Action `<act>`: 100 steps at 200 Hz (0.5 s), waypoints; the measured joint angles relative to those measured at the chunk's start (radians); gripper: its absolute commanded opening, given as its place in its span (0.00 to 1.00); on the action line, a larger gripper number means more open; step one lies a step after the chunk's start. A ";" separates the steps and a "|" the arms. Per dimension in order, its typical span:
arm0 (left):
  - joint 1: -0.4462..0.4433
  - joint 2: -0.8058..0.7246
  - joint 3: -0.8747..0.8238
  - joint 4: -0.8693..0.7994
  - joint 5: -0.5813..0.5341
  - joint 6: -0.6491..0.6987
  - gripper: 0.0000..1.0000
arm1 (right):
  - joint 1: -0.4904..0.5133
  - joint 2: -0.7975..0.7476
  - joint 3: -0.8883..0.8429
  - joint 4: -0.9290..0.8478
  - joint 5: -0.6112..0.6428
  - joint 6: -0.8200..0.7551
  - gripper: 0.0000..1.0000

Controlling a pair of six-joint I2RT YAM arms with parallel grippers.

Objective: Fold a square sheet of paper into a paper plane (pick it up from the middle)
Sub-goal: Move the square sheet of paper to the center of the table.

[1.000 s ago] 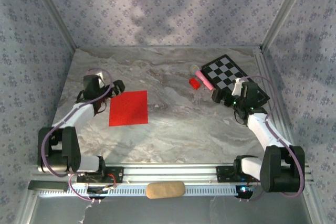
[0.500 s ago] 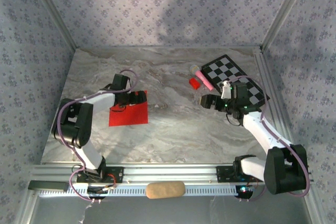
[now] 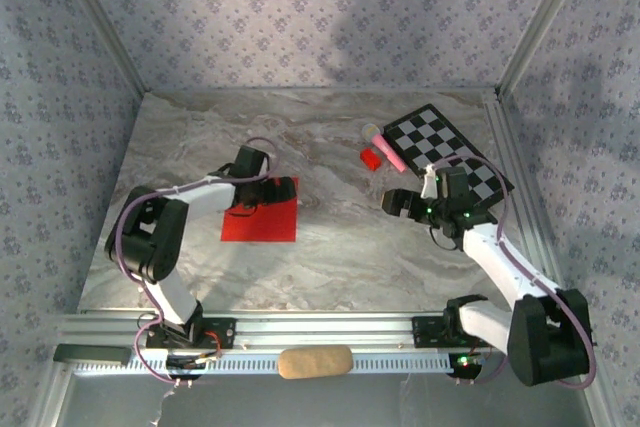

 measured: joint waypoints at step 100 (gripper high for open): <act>-0.216 -0.032 0.007 -0.025 -0.165 -0.136 0.99 | -0.020 -0.275 -0.085 -0.047 0.001 0.057 0.99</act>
